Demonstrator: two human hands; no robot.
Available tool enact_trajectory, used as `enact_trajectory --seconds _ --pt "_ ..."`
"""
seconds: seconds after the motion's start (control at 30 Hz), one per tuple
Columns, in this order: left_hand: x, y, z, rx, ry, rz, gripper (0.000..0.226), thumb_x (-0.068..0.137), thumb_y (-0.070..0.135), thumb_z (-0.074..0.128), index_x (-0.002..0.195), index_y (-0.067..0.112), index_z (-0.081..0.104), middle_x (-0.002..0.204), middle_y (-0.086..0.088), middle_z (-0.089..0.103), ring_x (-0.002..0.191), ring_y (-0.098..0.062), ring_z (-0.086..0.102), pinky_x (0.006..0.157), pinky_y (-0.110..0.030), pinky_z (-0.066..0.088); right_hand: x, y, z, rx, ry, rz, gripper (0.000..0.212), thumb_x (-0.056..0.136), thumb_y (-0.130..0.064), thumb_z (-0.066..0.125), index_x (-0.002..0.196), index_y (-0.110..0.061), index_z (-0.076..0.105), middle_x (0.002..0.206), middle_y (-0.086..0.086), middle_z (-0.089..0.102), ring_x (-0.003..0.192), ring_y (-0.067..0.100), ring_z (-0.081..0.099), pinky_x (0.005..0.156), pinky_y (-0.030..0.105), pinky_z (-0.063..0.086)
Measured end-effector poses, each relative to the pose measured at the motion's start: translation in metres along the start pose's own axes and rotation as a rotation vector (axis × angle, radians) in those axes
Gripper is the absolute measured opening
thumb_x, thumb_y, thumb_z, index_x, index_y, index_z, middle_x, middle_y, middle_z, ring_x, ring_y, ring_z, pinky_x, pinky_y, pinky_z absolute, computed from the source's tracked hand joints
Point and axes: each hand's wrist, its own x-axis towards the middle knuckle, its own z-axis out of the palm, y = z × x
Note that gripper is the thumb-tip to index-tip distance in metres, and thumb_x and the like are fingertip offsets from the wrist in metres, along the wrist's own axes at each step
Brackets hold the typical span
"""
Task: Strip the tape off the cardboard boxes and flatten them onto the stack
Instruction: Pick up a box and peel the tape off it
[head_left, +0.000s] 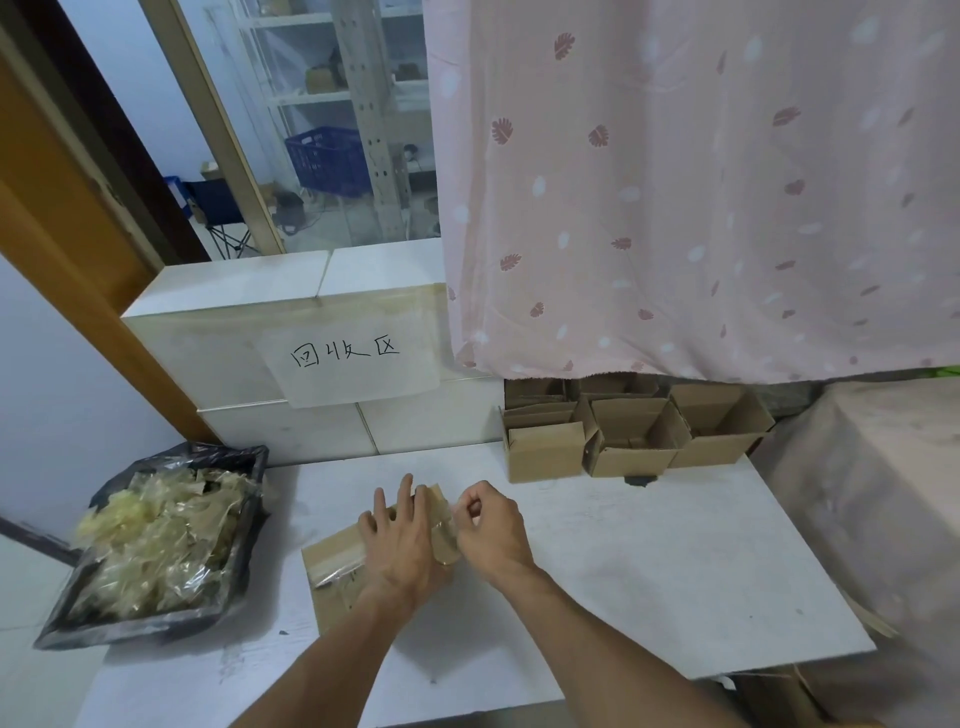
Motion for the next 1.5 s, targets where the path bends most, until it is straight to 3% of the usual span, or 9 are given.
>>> enact_trajectory --seconds 0.2,0.33,0.57,0.7,0.77,0.9,1.13,1.33,1.5 --pt "0.002 0.008 0.011 -0.096 -0.01 0.047 0.116 0.064 0.08 0.056 0.155 0.026 0.01 0.164 -0.002 -0.017 0.15 -0.04 -0.003 0.115 -0.053 0.016 0.002 -0.011 -0.008 -0.145 0.076 -0.071 0.007 0.085 -0.023 0.058 0.079 -0.026 0.06 0.079 -0.017 0.06 0.092 0.006 0.055 0.083 0.027 0.048" --pt "-0.005 0.018 0.016 -0.206 0.0 -0.018 0.114 0.058 0.096 0.028 0.153 0.035 0.016 0.165 -0.005 -0.005 0.15 -0.036 -0.003 0.117 -0.057 0.006 -0.001 -0.007 -0.014 -0.254 0.095 -0.027 0.014 0.084 -0.029 0.06 0.07 -0.029 0.058 0.092 -0.019 0.054 0.107 0.009 0.043 0.09 0.029 0.041" --pt "-0.009 0.046 0.014 -0.299 -0.039 0.027 0.085 0.069 0.069 0.019 0.146 0.036 0.032 0.155 0.008 0.031 0.146 -0.02 0.019 0.113 -0.058 0.013 -0.003 -0.006 -0.007 -0.19 0.112 0.122 0.015 0.086 -0.033 0.058 0.075 -0.028 0.066 0.099 -0.016 0.061 0.111 0.014 0.047 0.089 0.029 0.039" --pt "-0.01 0.056 0.015 -0.401 -0.039 -0.018 0.04 0.084 0.048 0.043 0.122 0.04 0.056 0.131 0.021 0.051 0.136 -0.017 0.031 0.107 -0.056 0.021 -0.004 -0.001 -0.005 -0.097 0.13 0.202 0.015 0.087 -0.039 0.058 0.083 -0.028 0.067 0.109 -0.009 0.059 0.104 0.015 0.052 0.09 0.027 0.039" --pt "-0.007 0.055 0.016 -0.459 -0.037 -0.05 0.033 0.09 0.037 0.049 0.121 0.037 0.06 0.144 0.015 0.046 0.14 -0.021 0.028 0.107 -0.056 0.02 -0.006 0.004 -0.007 -0.116 0.158 0.153 0.016 0.093 -0.037 0.051 0.096 -0.03 0.065 0.11 -0.008 0.059 0.113 0.018 0.053 0.097 0.033 0.042" --pt "-0.002 0.049 0.018 -0.503 -0.021 -0.13 0.039 0.102 0.042 0.04 0.136 0.031 0.056 0.165 0.002 0.015 0.149 -0.028 0.007 0.117 -0.06 0.01 -0.012 0.033 -0.011 -0.56 0.048 0.027 0.053 0.098 -0.024 0.038 0.15 -0.023 0.029 0.153 -0.001 0.037 0.149 0.023 0.015 0.12 0.046 0.014" --pt "-0.007 0.03 0.023 -0.431 0.031 -0.098 0.046 0.103 0.051 0.025 0.128 0.04 0.062 0.166 0.004 0.006 0.151 -0.025 0.004 0.118 -0.058 0.004 -0.004 0.052 0.0 -0.777 -0.365 -0.071 0.117 0.073 -0.05 0.055 0.153 -0.01 -0.021 0.162 0.007 -0.023 0.145 0.026 -0.031 0.118 0.053 -0.015" --pt "-0.002 0.016 0.026 -0.337 0.012 -0.09 0.041 0.1 0.039 0.038 0.14 0.043 0.048 0.166 0.0 0.001 0.15 -0.027 0.005 0.115 -0.058 0.012 0.017 0.033 0.031 -0.848 -0.424 -0.055 0.126 0.078 -0.043 0.074 0.152 -0.007 -0.021 0.165 0.008 -0.006 0.151 0.027 -0.014 0.12 0.051 -0.011" --pt "0.011 -0.042 0.017 -0.365 0.032 -0.432 0.038 0.104 0.032 0.035 0.14 0.038 0.047 0.166 -0.002 0.0 0.15 -0.038 0.008 0.115 -0.066 0.004 0.011 0.053 0.018 -1.053 -0.431 -0.017 0.136 0.069 -0.039 0.084 0.153 -0.007 -0.017 0.158 0.011 0.015 0.149 0.031 0.006 0.121 0.052 -0.005"
